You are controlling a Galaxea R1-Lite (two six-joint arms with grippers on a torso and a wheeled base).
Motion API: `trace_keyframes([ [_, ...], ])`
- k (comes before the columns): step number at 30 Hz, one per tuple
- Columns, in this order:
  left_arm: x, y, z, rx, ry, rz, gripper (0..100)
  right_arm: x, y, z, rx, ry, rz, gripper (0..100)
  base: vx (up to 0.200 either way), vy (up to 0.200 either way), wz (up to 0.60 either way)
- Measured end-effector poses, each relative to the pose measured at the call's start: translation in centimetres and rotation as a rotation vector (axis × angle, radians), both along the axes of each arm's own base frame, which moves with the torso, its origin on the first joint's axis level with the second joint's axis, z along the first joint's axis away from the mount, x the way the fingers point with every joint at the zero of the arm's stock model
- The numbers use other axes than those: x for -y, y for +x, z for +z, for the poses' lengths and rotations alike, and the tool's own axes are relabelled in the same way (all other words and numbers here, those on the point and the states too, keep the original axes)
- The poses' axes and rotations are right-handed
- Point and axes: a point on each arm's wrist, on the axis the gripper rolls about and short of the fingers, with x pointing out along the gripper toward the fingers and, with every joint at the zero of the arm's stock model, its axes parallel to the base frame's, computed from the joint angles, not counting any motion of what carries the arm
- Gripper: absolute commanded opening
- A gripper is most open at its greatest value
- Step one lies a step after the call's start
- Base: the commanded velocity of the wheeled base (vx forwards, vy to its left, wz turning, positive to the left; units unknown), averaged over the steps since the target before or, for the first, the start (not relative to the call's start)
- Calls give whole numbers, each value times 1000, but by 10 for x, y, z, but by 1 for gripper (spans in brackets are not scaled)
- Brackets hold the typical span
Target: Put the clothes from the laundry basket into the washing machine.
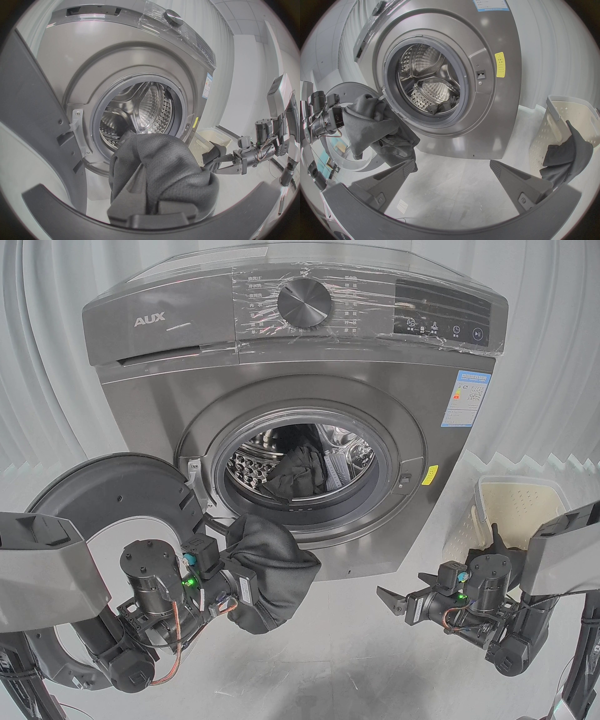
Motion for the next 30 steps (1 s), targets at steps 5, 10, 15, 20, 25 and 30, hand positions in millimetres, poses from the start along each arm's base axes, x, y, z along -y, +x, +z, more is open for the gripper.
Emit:
trace_keyframes([
  [5,1,-1,0,0,0,-6,0,0,0,0,-1,-1,2,100,0,0,0],
  [10,2,-1,-1,-3,2,-8,0,-1,0,-1,-2,-1,3,100,120,0,0],
  [15,2,-1,-2,-6,4,-8,0,-1,-1,-1,-4,-2,3,100,120,0,0],
  [20,4,-3,-2,-8,4,-15,0,-2,-1,-1,-3,-2,6,100,0,0,0],
  [25,7,-4,-1,-7,-11,-27,0,-3,-2,-1,-3,-2,12,100,0,0,0],
  [30,14,1,4,19,-31,-44,0,-8,-5,1,1,0,32,100,0,0,0],
])
